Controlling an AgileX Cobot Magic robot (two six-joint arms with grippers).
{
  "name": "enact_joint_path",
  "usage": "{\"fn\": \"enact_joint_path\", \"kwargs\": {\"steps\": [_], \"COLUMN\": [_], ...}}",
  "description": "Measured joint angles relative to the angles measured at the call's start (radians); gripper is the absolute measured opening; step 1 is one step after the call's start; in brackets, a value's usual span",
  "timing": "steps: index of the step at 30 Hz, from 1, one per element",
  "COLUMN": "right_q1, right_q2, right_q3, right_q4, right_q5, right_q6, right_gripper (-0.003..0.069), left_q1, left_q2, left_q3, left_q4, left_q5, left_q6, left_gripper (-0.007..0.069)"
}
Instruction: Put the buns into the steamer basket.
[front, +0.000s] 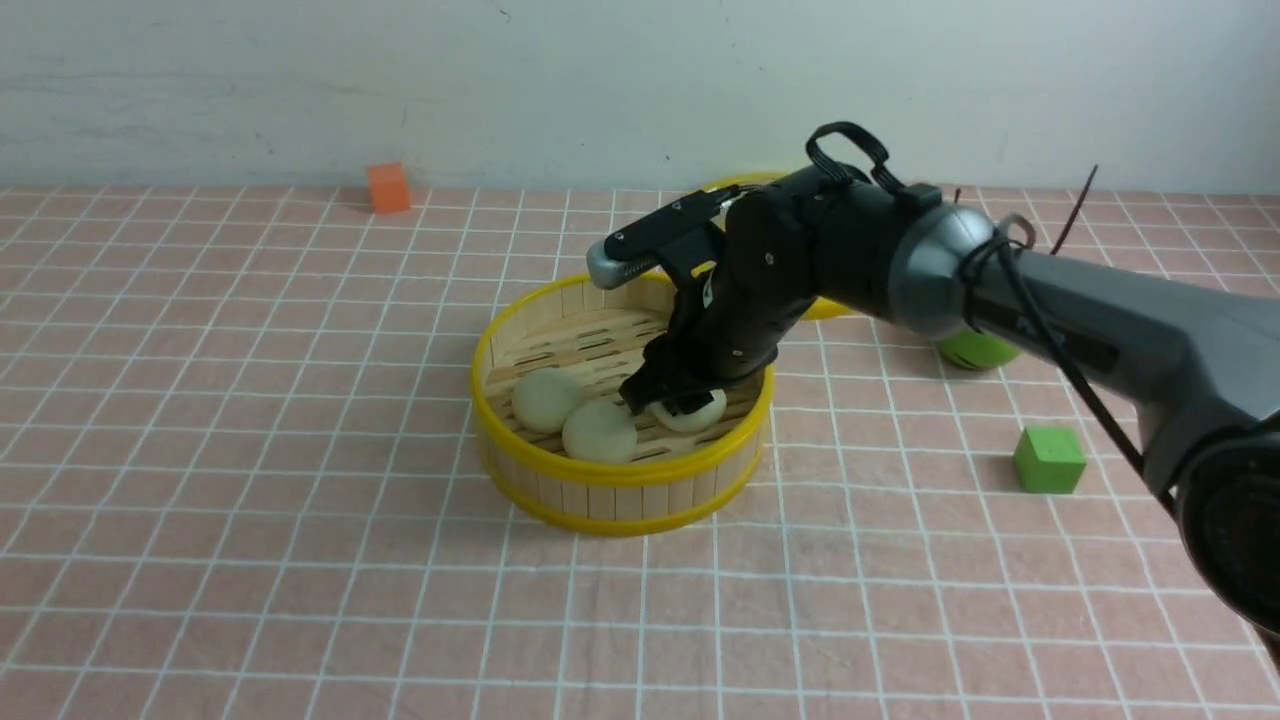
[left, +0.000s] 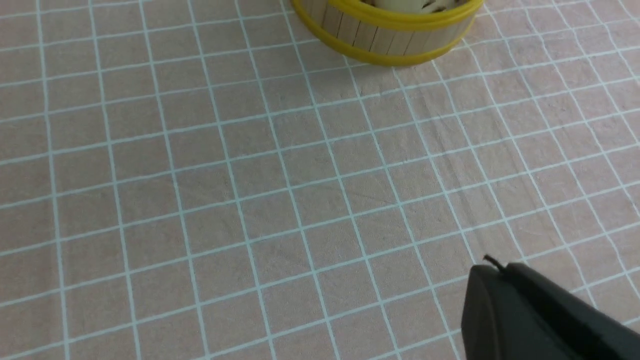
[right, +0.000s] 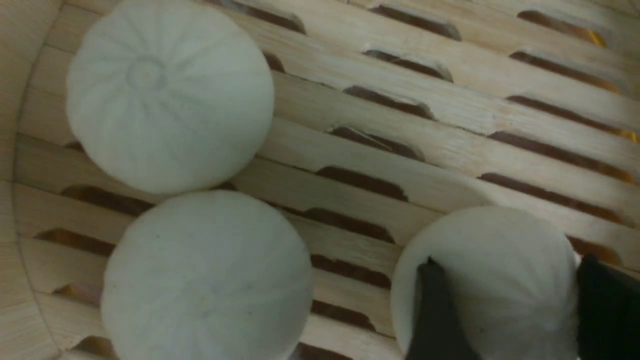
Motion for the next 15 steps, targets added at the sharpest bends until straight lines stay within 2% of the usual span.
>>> {"fn": "enact_joint_path", "kwargs": {"steps": [1, 2, 3, 4, 7, 10, 13, 15], "right_q1": [0.000, 0.000, 0.000, 0.000, 0.000, 0.000, 0.000, 0.000], "right_q2": [-0.004, -0.010, -0.012, -0.030, -0.117, -0.213, -0.297, -0.392], "right_q3": [-0.014, -0.026, -0.028, -0.049, -0.095, -0.111, -0.112, -0.112], "right_q4": [0.000, 0.001, 0.001, 0.002, 0.011, 0.037, 0.074, 0.120], "right_q5": [0.039, 0.074, 0.074, 0.138, 0.265, 0.363, 0.428, 0.488], "right_q6": [0.000, 0.000, 0.000, 0.000, -0.001, -0.003, -0.015, -0.052], "right_gripper": [0.0442, 0.0474, 0.0474, 0.0510, 0.0549, 0.0538, 0.0495, 0.0400], "left_q1": [0.000, 0.000, 0.000, 0.000, 0.000, 0.000, 0.000, 0.000], "left_q2": [-0.057, -0.087, -0.095, -0.155, -0.296, -0.395, -0.435, -0.455], "left_q3": [0.063, 0.092, 0.108, 0.153, 0.265, 0.344, 0.379, 0.413], "left_q4": [0.000, 0.000, 0.000, 0.000, 0.000, 0.000, 0.000, 0.000], "left_q5": [-0.054, -0.081, -0.088, -0.144, -0.271, -0.345, -0.363, -0.370], "left_q6": [0.000, 0.000, 0.000, 0.000, 0.000, 0.000, 0.000, 0.000], "left_gripper": [-0.0013, -0.0013, -0.0013, -0.0013, -0.0013, -0.0013, -0.0013, -0.0013]}}
